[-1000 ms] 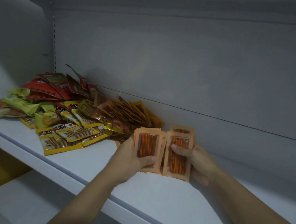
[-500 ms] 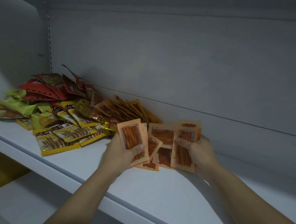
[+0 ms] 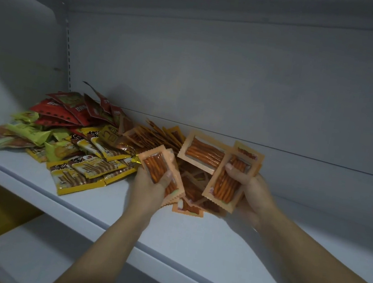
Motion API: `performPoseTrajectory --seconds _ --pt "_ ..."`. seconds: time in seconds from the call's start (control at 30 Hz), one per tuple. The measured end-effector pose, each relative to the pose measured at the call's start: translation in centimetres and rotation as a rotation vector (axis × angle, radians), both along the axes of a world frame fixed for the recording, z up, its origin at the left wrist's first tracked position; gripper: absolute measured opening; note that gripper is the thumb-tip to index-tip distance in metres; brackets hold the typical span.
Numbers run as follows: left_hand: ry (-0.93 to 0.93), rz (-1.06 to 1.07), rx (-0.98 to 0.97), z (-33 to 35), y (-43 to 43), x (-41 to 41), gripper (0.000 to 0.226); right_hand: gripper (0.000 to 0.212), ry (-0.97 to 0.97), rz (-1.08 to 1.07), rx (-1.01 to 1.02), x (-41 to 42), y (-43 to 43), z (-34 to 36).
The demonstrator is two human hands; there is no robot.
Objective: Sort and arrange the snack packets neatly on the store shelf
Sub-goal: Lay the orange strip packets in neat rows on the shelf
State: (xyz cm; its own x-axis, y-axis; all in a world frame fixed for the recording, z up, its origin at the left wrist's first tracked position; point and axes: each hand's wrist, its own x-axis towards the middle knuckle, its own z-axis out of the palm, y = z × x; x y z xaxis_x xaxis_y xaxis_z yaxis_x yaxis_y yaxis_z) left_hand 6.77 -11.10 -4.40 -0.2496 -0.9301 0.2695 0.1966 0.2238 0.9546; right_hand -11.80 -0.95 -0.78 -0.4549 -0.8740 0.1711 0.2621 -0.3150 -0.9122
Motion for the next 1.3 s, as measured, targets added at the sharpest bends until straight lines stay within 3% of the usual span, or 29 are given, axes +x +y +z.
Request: performPoseTrajectory --seconds 0.17,0.27,0.37,0.47,0.57,0.7,0.83,0.93,1.03,1.17,1.3 --pt "-0.069 -0.076 -0.141 0.2 0.6 0.1 0.04 0.036 -0.069 0.107 -0.01 1.7 -0.4 -0.9" --pt "-0.13 -0.211 -0.228 0.2 1.4 0.1 0.049 0.035 0.007 0.097 0.012 2.9 -0.9 -1.7" --pt "-0.14 -0.283 -0.244 0.3 1.8 0.0 0.036 0.025 0.174 0.015 0.06 3.5 -1.0 -2.1" --pt "-0.104 -0.23 -0.231 0.5 1.9 -0.1 0.02 0.02 0.277 -0.039 0.065 3.3 -1.1 -2.0" --pt "-0.023 -0.115 -0.214 0.3 1.6 -0.1 0.02 0.012 0.246 -0.122 0.062 2.4 -0.9 -1.1" --pt "-0.104 -0.069 -0.239 -0.2 1.0 0.0 0.036 0.026 0.175 -0.071 -0.101 0.4 0.1 0.8" --pt "-0.258 -0.213 -0.318 -0.2 0.9 0.1 0.054 0.025 0.251 0.129 -0.106 1.4 0.4 0.1" --pt "-0.219 -0.324 -0.242 0.0 1.2 -0.1 0.055 0.041 0.234 0.267 -0.087 3.2 -0.3 -1.5" --pt "-0.144 -0.406 -0.2 0.2 1.5 0.2 0.047 0.065 0.181 0.203 -0.05 4.1 -1.0 -2.4" --pt "-0.157 -0.517 -0.207 0.3 1.5 0.4 0.067 0.063 0.313 0.217 0.016 4.3 -1.3 -2.6" --pt "-0.214 -0.465 -0.27 0.5 1.5 0.2 0.07 0.053 0.322 0.268 0.028 4.4 -0.9 -2.4"
